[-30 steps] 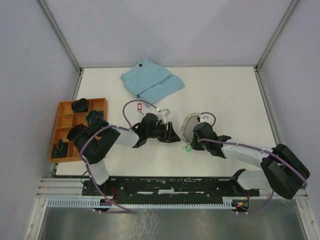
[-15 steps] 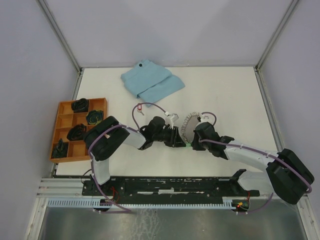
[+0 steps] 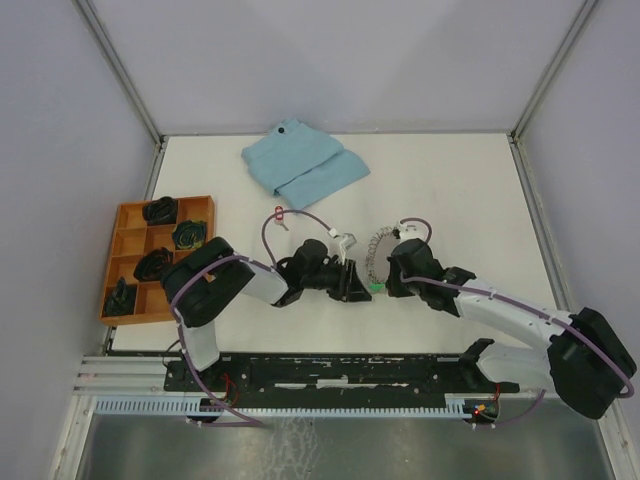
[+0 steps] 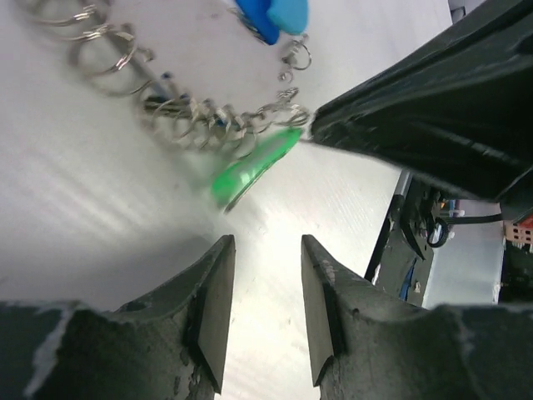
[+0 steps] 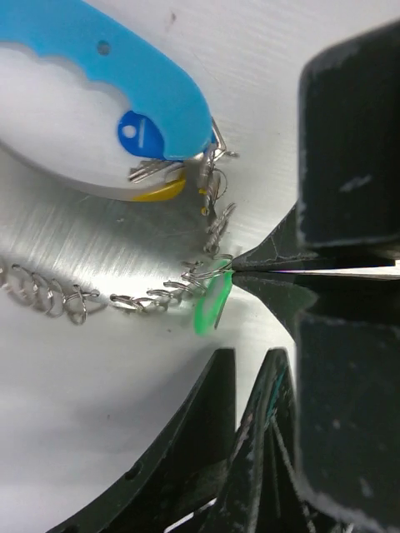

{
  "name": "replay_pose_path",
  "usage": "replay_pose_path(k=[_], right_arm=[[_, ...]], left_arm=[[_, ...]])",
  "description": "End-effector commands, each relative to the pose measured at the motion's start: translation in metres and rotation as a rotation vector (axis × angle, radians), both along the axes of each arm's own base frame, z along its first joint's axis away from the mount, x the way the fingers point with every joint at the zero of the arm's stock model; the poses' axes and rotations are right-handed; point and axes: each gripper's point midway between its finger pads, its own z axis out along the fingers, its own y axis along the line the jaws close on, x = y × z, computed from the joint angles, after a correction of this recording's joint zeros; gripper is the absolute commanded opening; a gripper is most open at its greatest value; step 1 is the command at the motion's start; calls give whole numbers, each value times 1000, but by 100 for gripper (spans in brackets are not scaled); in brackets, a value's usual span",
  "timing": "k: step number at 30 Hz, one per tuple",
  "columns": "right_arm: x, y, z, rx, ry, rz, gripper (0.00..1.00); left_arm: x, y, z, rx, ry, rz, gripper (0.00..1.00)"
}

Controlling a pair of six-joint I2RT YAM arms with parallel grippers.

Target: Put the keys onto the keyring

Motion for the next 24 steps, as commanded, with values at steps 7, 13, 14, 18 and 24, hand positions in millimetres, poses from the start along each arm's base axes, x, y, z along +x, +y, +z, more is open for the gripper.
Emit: replay_pose_path(k=[7,13,14,18,24], right_arm=[[25,-6,79,-137,-214,189,1],[21,4,98,-167,-232,347,1],[22,3,101,-174,-235,355,1],[21,-5,99,-191,-178,277,4],[4,-7,53,-124,31,62,36]], left_arm=[[65,39,83,-107,-367,105,48],[71,32,111,-123,-616,-43,49],[70,31,113,-127,-650,-70,49],[75,30,114,-109,-754,-113,51],[79,32,100,-66,-688,-85,51]])
